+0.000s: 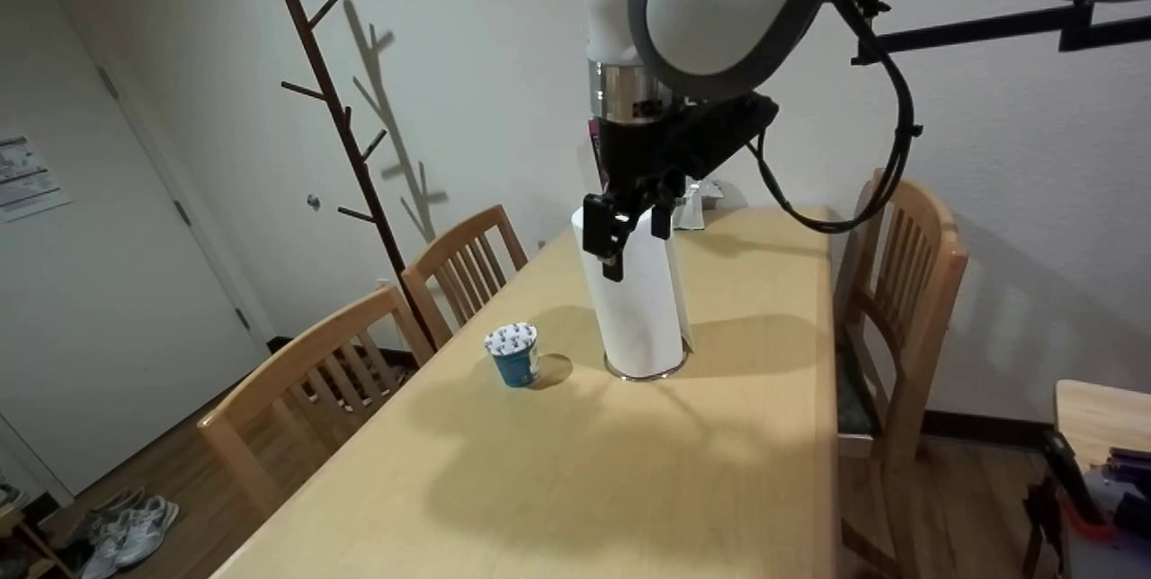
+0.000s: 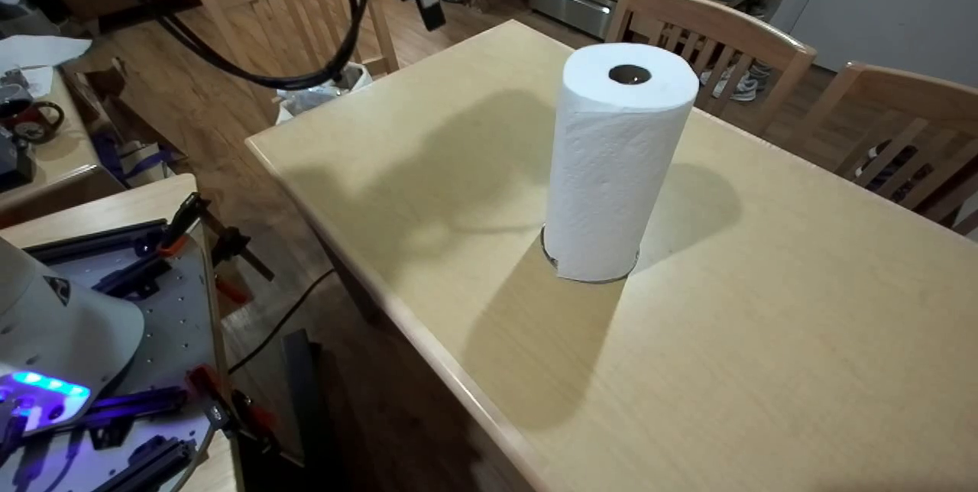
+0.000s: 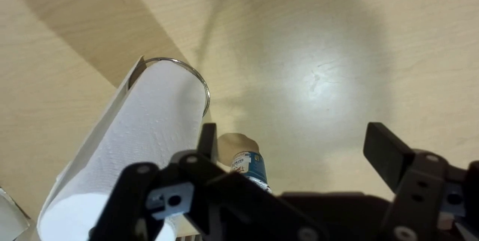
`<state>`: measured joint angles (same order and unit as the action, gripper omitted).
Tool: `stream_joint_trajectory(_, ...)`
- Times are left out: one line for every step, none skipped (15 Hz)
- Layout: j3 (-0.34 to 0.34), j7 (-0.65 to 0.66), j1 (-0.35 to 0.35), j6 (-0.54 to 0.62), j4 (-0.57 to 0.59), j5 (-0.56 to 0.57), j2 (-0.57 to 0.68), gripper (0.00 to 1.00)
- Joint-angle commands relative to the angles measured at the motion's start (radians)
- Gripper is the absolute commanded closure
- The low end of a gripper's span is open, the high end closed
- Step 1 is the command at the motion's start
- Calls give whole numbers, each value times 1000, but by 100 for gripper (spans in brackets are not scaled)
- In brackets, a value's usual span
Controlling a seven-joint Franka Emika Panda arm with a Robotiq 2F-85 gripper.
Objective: Move the tissue roll to the top left corner of the table and put the bottle on the chair on the table
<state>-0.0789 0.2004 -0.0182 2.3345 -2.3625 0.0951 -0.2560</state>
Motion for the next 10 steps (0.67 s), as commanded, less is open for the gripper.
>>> stream_joint_trajectory(23,-147,40,-24,33,-46,57,0)
stream_joint_trajectory(24,-192,56,-21,64,-63,100,0)
stream_joint_trajectory(26,-242,72,-25,94,-83,138,0)
stream_joint_trajectory(20,-267,80,-33,133,-84,180,0)
stream_joint_trajectory(10,-270,84,-41,192,-60,233,0)
stream_joint_trajectory(5,-267,87,-56,244,-44,273,0)
stream_joint_trajectory(1,-261,89,-62,292,-7,308,0)
stream_joint_trajectory(2,-257,91,-73,342,24,341,0)
stream_joint_trajectory(3,-247,93,-83,386,41,367,0)
stream_joint_trajectory(6,-233,94,-79,408,45,377,0)
